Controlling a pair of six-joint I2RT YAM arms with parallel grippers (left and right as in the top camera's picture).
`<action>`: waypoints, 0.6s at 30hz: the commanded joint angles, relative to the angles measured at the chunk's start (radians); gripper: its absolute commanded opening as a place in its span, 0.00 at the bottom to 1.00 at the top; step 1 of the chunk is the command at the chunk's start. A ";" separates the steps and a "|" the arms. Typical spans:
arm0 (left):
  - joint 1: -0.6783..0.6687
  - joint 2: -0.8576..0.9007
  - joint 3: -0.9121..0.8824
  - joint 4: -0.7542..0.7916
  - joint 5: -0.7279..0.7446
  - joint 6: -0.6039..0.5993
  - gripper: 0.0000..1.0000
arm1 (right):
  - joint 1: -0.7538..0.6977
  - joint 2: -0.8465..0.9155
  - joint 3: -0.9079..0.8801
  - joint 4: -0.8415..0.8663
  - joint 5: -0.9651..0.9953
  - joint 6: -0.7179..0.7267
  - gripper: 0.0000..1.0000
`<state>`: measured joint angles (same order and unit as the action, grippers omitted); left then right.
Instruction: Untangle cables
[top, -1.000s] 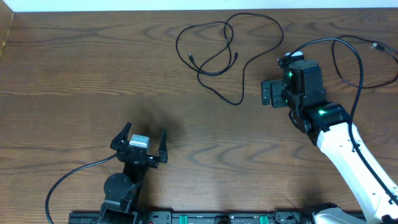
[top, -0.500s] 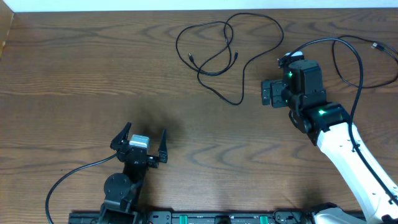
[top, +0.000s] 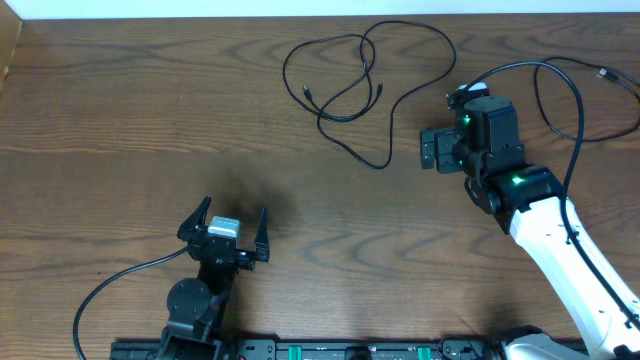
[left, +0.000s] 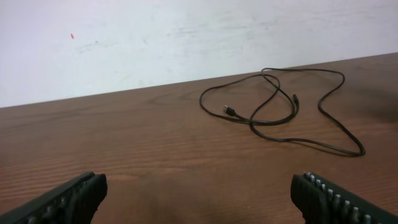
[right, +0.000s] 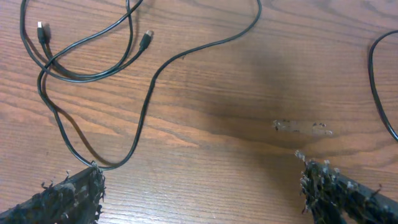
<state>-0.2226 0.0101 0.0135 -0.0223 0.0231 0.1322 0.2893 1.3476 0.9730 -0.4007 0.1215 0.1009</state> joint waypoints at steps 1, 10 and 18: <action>0.005 -0.005 -0.010 -0.051 -0.035 0.013 1.00 | -0.002 -0.005 0.003 -0.002 0.007 -0.009 0.99; 0.005 -0.005 -0.010 -0.051 -0.035 0.013 1.00 | -0.001 -0.023 -0.008 -0.002 0.003 -0.009 0.99; 0.005 -0.005 -0.010 -0.051 -0.035 0.013 1.00 | 0.000 -0.165 -0.027 -0.122 0.000 -0.009 0.99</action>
<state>-0.2226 0.0101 0.0135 -0.0223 0.0235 0.1322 0.2897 1.2629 0.9543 -0.4763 0.1204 0.1013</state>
